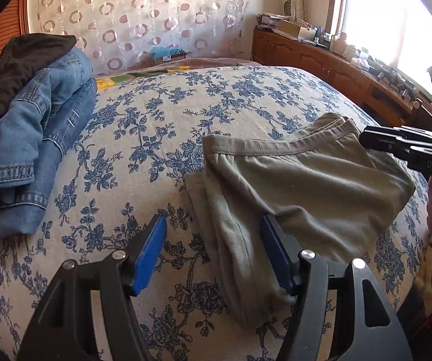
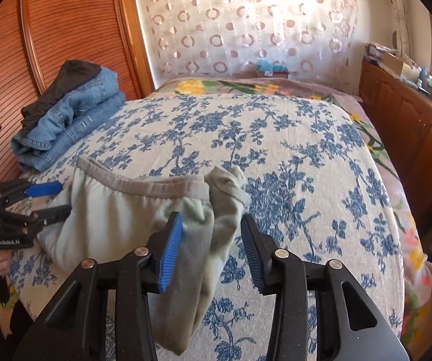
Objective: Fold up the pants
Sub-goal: 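Position both open grippers around the edge of the folded grey-green shorts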
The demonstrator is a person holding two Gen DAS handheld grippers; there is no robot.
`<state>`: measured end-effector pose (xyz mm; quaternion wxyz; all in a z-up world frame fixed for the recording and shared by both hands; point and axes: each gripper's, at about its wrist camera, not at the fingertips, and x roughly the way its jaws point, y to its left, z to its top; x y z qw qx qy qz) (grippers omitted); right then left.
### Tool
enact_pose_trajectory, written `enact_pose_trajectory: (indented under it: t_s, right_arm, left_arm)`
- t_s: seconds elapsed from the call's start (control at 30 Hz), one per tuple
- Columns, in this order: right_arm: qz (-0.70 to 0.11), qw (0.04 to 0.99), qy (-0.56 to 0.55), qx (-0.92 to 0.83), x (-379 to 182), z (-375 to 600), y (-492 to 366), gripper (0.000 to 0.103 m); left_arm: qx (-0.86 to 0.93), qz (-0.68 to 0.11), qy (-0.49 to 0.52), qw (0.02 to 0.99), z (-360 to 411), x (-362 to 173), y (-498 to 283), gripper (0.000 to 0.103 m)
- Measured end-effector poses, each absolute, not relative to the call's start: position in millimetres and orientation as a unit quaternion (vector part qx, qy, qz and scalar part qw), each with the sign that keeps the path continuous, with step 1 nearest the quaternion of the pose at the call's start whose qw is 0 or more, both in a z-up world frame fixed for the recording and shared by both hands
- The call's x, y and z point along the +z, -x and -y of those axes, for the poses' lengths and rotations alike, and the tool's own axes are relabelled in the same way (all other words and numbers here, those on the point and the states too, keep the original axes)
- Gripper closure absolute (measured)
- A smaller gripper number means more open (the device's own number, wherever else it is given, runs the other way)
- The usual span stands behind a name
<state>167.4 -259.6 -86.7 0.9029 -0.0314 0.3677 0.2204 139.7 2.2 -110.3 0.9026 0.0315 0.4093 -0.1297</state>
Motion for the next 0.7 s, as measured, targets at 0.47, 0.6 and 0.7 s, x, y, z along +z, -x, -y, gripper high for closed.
enact_pose_trajectory:
  t_s: [0.47, 0.6, 0.7]
  right_arm:
    - [-0.390, 0.887, 0.053, 0.243, -92, 237, -201, 0.092]
    - [-0.365, 0.902, 0.030, 0.227, -82, 246, -202, 0.096]
    - [-0.369, 0.902, 0.042, 0.219, -83, 247, -200, 0.092]
  left_arm:
    - [-0.131, -0.403, -0.023, 0.906, -4, -113, -137, 0.038]
    - [-0.130, -0.402, -0.023, 0.906, -5, -113, -136, 0.038]
    - [-0.130, -0.401, -0.023, 0.906, -4, -113, -135, 0.038]
